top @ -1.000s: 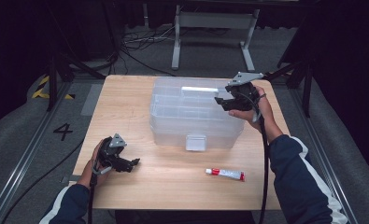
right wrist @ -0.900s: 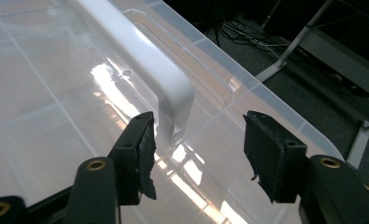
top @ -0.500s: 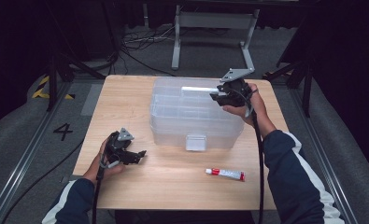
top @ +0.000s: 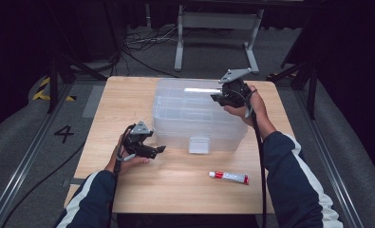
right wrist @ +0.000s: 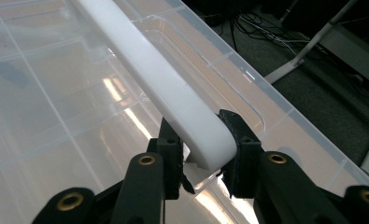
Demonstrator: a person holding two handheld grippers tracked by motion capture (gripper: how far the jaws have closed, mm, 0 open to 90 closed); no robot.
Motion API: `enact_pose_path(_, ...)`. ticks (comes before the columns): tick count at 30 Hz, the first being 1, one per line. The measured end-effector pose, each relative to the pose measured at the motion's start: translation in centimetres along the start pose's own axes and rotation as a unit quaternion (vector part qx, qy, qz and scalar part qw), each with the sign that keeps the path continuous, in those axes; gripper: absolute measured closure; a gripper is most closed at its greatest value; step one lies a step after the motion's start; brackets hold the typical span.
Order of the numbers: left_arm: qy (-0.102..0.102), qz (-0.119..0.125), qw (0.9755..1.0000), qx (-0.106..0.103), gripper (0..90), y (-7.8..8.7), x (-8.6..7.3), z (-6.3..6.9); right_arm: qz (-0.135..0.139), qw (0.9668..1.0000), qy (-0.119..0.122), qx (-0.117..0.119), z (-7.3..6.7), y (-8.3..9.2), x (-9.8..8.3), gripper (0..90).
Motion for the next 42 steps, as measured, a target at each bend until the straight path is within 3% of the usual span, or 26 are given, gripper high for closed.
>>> enact_pose_path(2,-0.001,0.004,0.9998,0.021,15.1,-0.2,0.5,-0.3,-0.002,1.0000,0.001,-0.002,0.0,0.0,0.0,72.0)
enact_pose_path(5,0.007,0.007,0.9996,0.028,16.8,-0.3,0.9,-0.6,-0.001,1.0000,0.002,-0.003,0.0,-0.1,0.1,72.0)
enact_pose_path(6,0.002,0.001,0.9996,0.030,15.3,-0.5,1.0,-0.8,0.003,1.0000,-0.003,0.007,0.1,-0.3,0.2,72.1)
enact_pose_path(11,0.012,-0.007,0.9995,0.027,12.7,-0.5,1.0,-1.1,0.003,0.9999,0.005,0.014,0.1,-0.6,0.4,72.7)
enact_pose_path(16,0.009,-0.012,0.9991,0.039,12.8,0.0,0.9,-1.5,0.004,0.9996,0.021,0.019,-0.3,-0.8,0.8,73.4)
enact_pose_path(25,0.012,-0.013,0.9991,0.038,15.2,0.7,0.7,-1.5,0.007,0.9992,0.029,0.027,-0.8,-0.9,1.1,73.6)
enact_pose_path(29,0.005,-0.017,0.9990,0.040,15.2,1.4,0.5,-1.1,0.006,0.9990,0.030,0.032,-1.2,-0.8,1.2,73.7)
enact_pose_path(42,0.008,-0.015,0.9986,0.049,14.1,3.0,-0.4,-0.4,0.006,0.9981,0.049,0.038,-3.0,-0.3,1.6,74.3)
Point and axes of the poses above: each handheld gripper's, and its own axes: y roughly backward along the jaws, x roughly out of its top, z roughly to its right, the point moved 8 cm from there along -y, roughly forward along the jaws, and after that the axes turned 8 degrees about y, right-handed, at the moved point
